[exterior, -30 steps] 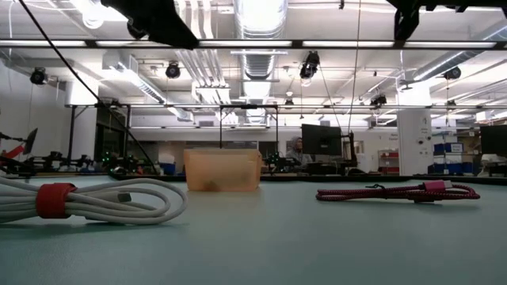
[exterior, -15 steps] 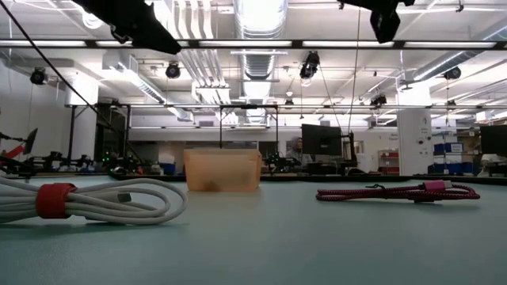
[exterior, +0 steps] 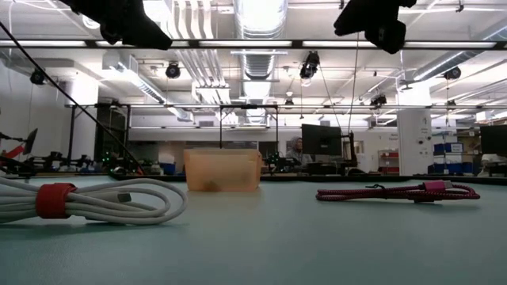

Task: Pick and place USB-C Cables
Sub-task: Put the red charger cable into the orange bin

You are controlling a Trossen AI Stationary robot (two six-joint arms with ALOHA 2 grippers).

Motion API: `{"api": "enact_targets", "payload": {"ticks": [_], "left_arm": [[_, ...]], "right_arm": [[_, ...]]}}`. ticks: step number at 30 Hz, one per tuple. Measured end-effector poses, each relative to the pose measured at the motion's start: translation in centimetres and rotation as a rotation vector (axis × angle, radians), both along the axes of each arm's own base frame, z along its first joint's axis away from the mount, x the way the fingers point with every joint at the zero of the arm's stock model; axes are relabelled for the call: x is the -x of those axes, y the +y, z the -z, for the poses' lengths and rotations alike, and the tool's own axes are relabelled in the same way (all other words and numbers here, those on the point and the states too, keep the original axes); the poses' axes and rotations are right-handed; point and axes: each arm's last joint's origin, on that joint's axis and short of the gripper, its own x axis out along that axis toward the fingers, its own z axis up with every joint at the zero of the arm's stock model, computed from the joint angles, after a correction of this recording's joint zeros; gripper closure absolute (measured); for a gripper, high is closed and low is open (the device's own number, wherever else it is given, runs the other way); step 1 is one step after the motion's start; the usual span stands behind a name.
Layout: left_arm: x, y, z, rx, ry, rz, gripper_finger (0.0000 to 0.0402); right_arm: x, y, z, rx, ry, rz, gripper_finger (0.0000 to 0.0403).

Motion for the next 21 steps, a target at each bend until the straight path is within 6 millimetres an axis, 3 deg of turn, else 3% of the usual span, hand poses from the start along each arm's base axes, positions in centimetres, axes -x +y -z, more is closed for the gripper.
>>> {"api": "enact_targets", "payload": {"ticks": [9, 14, 21], "left_arm": [[0.1, 0.0, 0.2, -0.008, 0.029, 0.003, 0.0259], [0.2, 0.0, 0.2, -0.008, 0.028, 0.002, 0.0259], [0.3, 0.1, 0.3, -0.012, 0.047, 0.002, 0.0259]], "right_arm": [[-2.7, 2.0, 1.1, 0.060, 0.360, -0.035, 0.0370], [-4.0, 2.8, 3.2, 0.076, 0.559, -0.089, 0.0370], [-5.8, 3.6, 6.4, 0.071, 0.693, -0.151, 0.0370]]}}
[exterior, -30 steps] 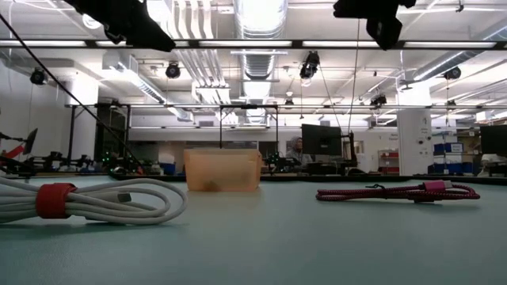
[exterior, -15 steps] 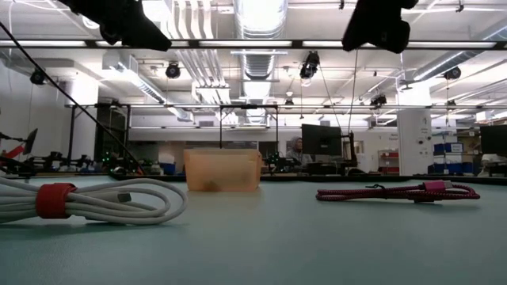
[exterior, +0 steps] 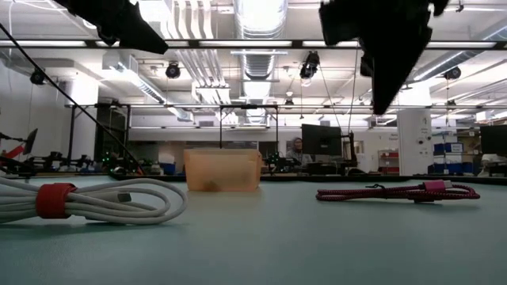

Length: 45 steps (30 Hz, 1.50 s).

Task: Pick and place USB-C Cables
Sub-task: Put the red charger cable into the orange bin

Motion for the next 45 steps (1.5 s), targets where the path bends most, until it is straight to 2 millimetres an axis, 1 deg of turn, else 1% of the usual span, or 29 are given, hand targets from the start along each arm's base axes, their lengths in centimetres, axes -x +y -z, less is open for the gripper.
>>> {"api": "enact_targets", "payload": {"ticks": [7, 11, 15, 22, 27, 34, 40, 45], "left_arm": [[0.1, 0.0, -0.1, -0.019, 0.006, 0.008, 0.0259], [0.0, 0.0, -0.2, -0.037, 0.005, 0.015, 0.0259], [0.0, 0.0, -0.4, -0.055, -0.006, 0.022, 0.0259], [0.0, 0.0, -0.8, -0.065, -0.012, 0.025, 0.0259], [-0.1, 0.0, -0.9, -0.074, -0.017, 0.029, 0.0259], [-0.1, 0.0, -0.8, -0.075, -0.015, 0.028, 0.0259], [-0.2, 0.0, -0.8, -0.074, -0.018, 0.028, 0.0259], [-0.2, 0.0, -0.8, -0.073, -0.019, 0.027, 0.0259]], "right_arm": [[-1.1, 0.3, 2.9, 0.033, 0.085, -0.033, 0.0370], [-1.6, 0.7, 4.0, 0.038, 0.092, -0.061, 0.0362], [-2.0, 1.0, 4.5, 0.025, 0.080, -0.070, 0.0339], [-2.3, 1.1, 5.3, 0.046, 0.085, -0.070, 0.0281], [-2.6, 1.2, 6.6, 0.060, 0.120, -0.074, 0.0264], [-3.0, 1.3, 8.8, 0.091, 0.180, -0.084, 0.0261], [-3.1, 1.3, 9.3, 0.104, 0.181, -0.088, 0.0273], [-3.2, 1.4, 9.3, 0.099, 0.175, -0.088, 0.0300]]}}
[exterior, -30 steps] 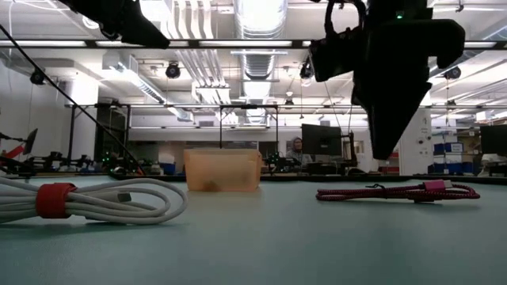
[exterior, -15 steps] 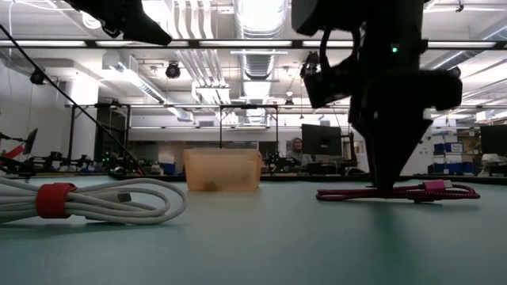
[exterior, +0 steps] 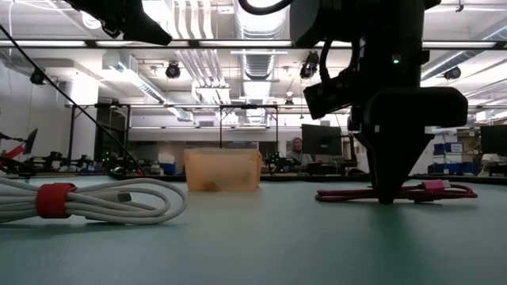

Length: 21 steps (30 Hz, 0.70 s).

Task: Pick and place USB-C Cables
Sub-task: Put the red charger cable into the orange bin

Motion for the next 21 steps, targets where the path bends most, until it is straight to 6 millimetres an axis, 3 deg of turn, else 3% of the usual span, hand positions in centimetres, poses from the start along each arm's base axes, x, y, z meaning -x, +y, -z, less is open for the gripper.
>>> {"api": "enact_targets", "payload": {"ticks": [11, 21], "left_arm": [[-0.03, 0.00, 0.13, 0.004, 0.001, -0.002, 0.0259], [-0.04, -0.01, 0.18, 0.005, 0.003, -0.002, 0.0259]], "right_arm": [[-0.08, 0.06, 0.13, -0.008, -0.005, 0.000, 0.0385], [-0.46, -0.04, -0.63, -0.001, -0.080, -0.038, 0.0388]]}}
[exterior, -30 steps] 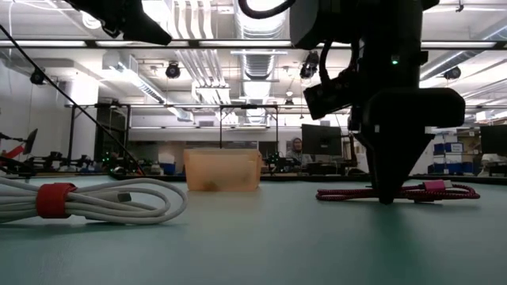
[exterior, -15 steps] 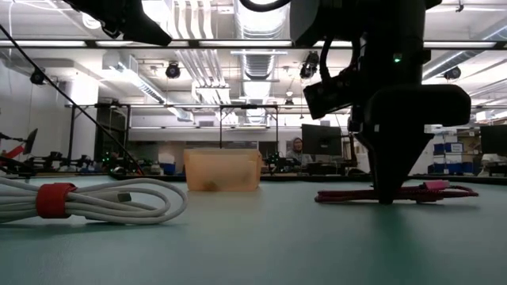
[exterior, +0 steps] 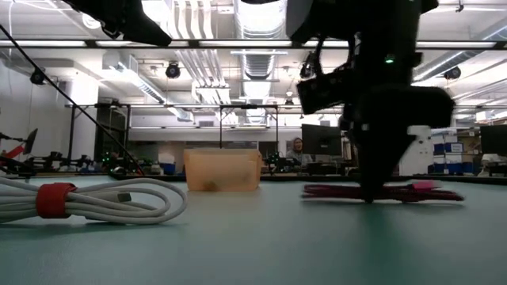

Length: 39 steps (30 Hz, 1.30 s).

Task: Pick and place USB-C Cables
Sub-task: Put the red charger cable into the orange bin

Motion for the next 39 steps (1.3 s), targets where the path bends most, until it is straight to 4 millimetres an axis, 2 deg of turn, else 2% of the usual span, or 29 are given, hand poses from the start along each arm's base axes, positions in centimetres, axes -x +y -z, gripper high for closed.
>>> {"api": "enact_targets", "payload": {"ticks": [7, 15, 22, 34, 39], "left_arm": [[0.0, 0.0, 0.0, 0.001, 0.000, 0.000, 0.0259], [-0.1, 0.0, 0.1, 0.000, 0.003, 0.000, 0.0259], [-0.1, 0.0, 0.1, 0.001, 0.003, 0.000, 0.0259], [0.1, 0.0, 0.0, 0.000, -0.002, 0.000, 0.0259], [0.3, 0.1, -0.2, 0.002, -0.011, 0.000, 0.0259]], "right_arm": [[-1.2, 0.4, -1.3, -0.046, -0.163, -0.034, 0.0389], [-3.6, 0.0, -2.3, -0.087, -0.410, -0.051, 0.0389], [-5.4, -2.2, -3.2, -0.150, -0.549, 0.110, 0.0390], [-8.2, -6.8, -7.3, -0.268, -0.709, 0.457, 0.0390], [-8.7, -9.2, -8.2, -0.310, -0.746, 0.606, 0.0390]]}}
